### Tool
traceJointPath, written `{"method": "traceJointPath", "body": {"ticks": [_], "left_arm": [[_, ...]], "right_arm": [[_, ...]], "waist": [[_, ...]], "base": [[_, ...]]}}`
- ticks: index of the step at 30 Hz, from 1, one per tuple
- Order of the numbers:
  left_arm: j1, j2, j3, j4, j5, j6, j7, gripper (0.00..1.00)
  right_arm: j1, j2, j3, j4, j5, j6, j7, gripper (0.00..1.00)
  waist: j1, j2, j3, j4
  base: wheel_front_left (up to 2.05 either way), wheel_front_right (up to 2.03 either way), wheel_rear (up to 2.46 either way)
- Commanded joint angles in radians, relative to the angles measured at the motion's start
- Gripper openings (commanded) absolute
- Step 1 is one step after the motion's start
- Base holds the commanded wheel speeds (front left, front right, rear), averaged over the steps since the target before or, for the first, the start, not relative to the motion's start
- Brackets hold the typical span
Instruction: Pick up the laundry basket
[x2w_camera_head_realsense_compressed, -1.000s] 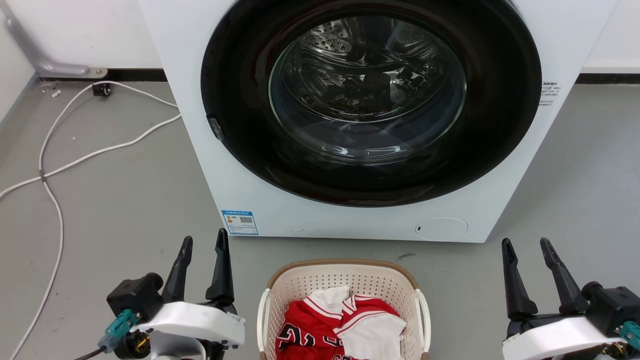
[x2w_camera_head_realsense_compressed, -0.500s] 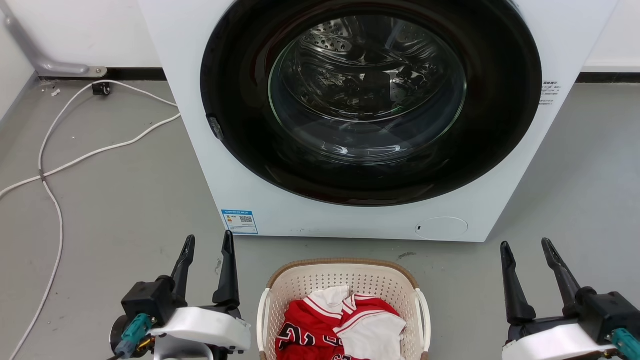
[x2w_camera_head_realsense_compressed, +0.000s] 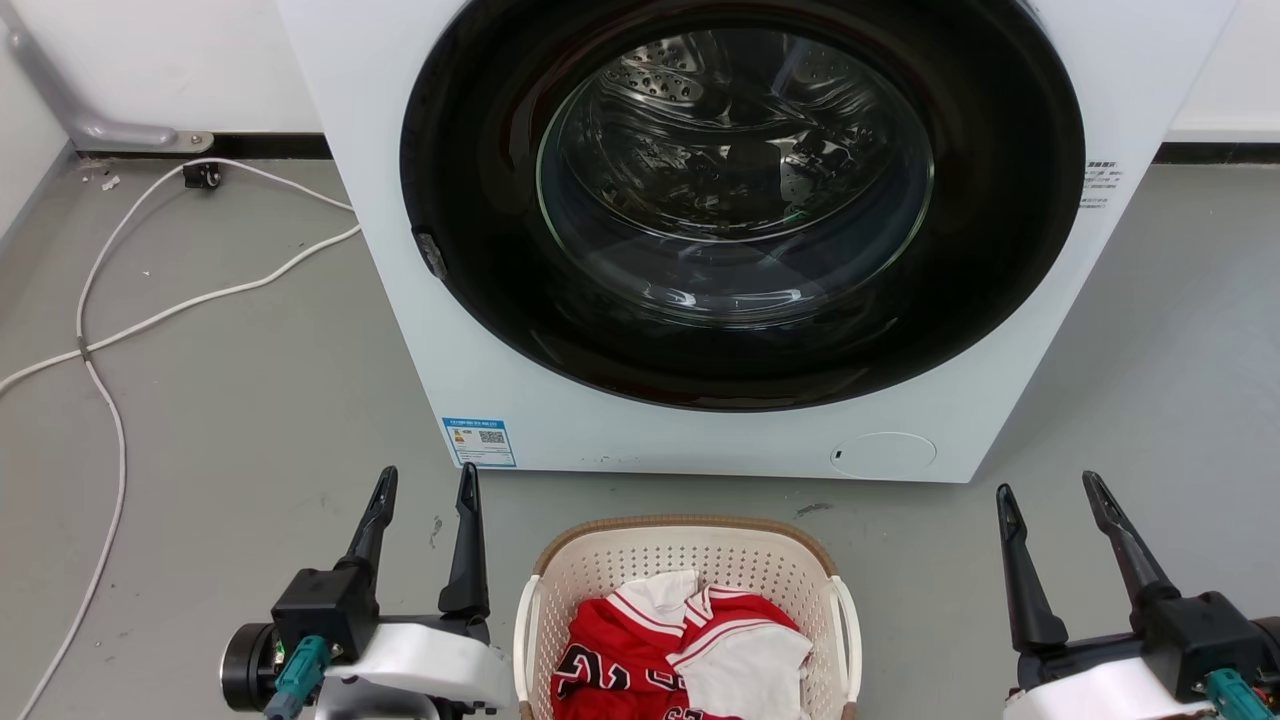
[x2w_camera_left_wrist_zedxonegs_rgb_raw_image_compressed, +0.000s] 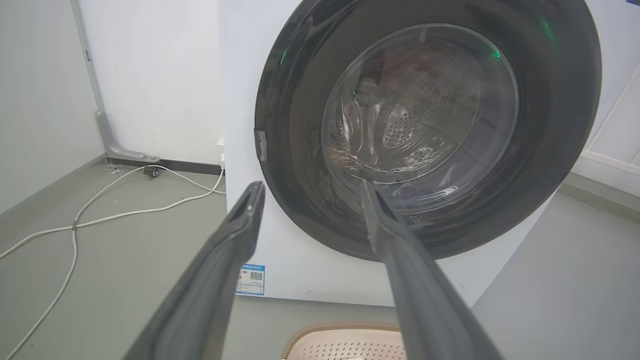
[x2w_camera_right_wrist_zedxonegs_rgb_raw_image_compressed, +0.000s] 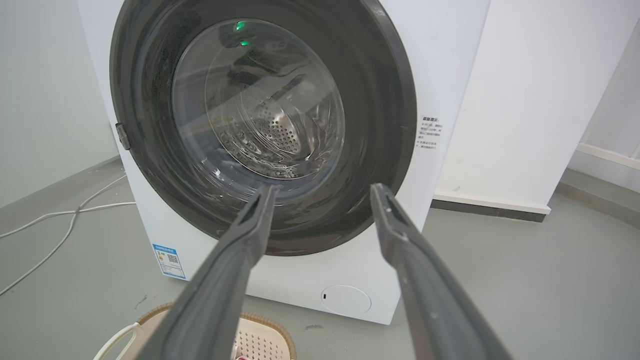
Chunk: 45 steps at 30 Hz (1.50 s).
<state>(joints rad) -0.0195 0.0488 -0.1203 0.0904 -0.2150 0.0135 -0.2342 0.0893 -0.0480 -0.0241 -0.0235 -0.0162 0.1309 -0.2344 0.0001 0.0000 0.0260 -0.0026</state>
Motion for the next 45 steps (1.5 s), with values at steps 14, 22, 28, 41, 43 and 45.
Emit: {"method": "traceJointPath", "body": {"ticks": [14, 22, 28, 41, 43, 45], "left_arm": [[0.015, 0.002, -0.014, -0.015, 0.109, 0.014, -0.034, 1.00], [0.017, 0.002, -0.008, -0.012, 0.096, 0.015, -0.032, 1.00], [0.016, 0.002, -0.007, -0.010, 0.099, 0.014, -0.032, 1.00], [0.014, 0.002, -0.003, -0.006, 0.098, 0.013, -0.032, 1.00], [0.010, 0.002, -0.003, -0.005, 0.098, 0.010, -0.032, 1.00], [-0.001, 0.002, -0.002, 0.001, 0.102, 0.005, -0.032, 1.00]], "right_arm": [[0.027, -0.004, 0.001, -0.026, -0.125, 0.000, -0.033, 1.00], [0.025, -0.004, 0.000, -0.020, -0.108, 0.000, -0.031, 1.00], [0.025, -0.004, -0.001, -0.018, -0.102, 0.000, -0.031, 1.00], [0.019, -0.004, 0.002, -0.022, -0.102, 0.000, -0.031, 1.00], [0.016, -0.004, 0.001, -0.022, -0.101, 0.000, -0.031, 1.00], [0.010, -0.004, 0.003, -0.020, -0.103, 0.000, -0.031, 1.00]], "waist": [[-0.0001, 0.0000, 0.002, 0.002], [-0.0001, 0.0000, 0.002, 0.000], [-0.0001, 0.0000, 0.003, 0.000], [-0.0001, 0.0000, 0.006, 0.000], [-0.0001, 0.0000, 0.011, 0.000], [-0.0001, 0.0000, 0.018, 0.001]], "base": [[0.00, 0.00, 0.00], [0.00, 0.00, 0.00], [0.00, 0.00, 0.00], [0.00, 0.00, 0.00], [0.00, 0.00, 0.00], [0.00, 0.00, 0.00]]}}
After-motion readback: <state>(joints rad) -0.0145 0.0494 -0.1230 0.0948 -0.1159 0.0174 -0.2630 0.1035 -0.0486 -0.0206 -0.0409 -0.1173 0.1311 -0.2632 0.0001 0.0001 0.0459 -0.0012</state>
